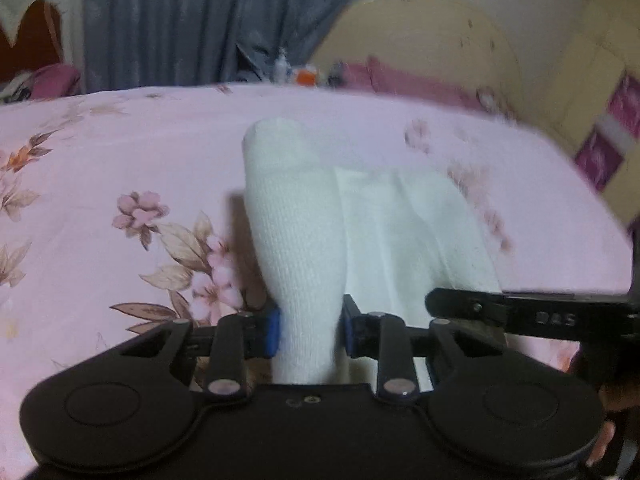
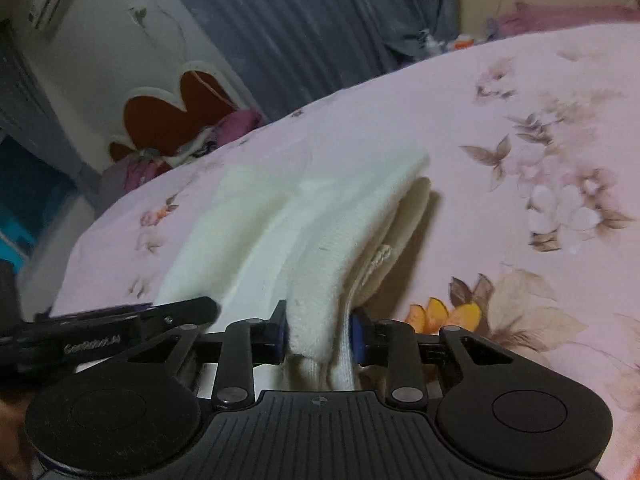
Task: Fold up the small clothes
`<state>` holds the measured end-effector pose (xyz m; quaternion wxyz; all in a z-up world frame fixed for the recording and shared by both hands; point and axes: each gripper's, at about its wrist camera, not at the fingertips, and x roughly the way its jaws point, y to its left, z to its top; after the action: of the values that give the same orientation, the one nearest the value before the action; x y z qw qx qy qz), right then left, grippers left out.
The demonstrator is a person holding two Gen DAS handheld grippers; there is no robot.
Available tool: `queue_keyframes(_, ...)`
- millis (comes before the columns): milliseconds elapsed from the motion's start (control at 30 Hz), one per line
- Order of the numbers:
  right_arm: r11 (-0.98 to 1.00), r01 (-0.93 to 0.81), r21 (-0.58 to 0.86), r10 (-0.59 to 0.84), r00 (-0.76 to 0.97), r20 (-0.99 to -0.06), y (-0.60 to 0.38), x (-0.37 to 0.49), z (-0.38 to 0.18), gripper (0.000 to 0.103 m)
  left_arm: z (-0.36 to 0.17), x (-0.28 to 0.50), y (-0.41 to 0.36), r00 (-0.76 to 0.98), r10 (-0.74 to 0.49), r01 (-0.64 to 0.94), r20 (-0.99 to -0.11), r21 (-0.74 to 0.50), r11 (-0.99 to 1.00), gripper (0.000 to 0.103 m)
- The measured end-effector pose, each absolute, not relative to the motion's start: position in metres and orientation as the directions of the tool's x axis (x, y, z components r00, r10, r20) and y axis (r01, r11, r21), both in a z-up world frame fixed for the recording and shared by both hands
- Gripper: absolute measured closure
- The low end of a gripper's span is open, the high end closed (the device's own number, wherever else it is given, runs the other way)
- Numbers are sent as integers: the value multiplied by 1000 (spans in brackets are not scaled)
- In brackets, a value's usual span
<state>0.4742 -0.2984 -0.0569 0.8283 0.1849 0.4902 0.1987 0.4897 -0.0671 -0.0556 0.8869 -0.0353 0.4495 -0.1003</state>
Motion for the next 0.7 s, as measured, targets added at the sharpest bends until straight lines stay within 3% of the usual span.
queue_keyframes(67, 880, -128, 458, 468, 398, -789, -295, 477, -75, 73, -71, 495, -74, 556, -166, 143, -814, -102, 984, 75)
queue_keyframes(133, 861, -92, 500, 492, 394, -776, -301, 479, -79, 73, -69, 492, -66, 555, -180, 136, -812, -125, 983, 75)
queue_keyframes(467, 888, -139, 438, 447, 483, -753, -264, 460, -37, 73, -33, 466, -39, 616, -213, 222, -759, -92, 971, 76)
queue_keyframes(700, 886, -185, 425, 457, 502, -734, -193, 453, -10, 73, -9, 451, 27, 646, -201, 218, -736, -73, 973, 76)
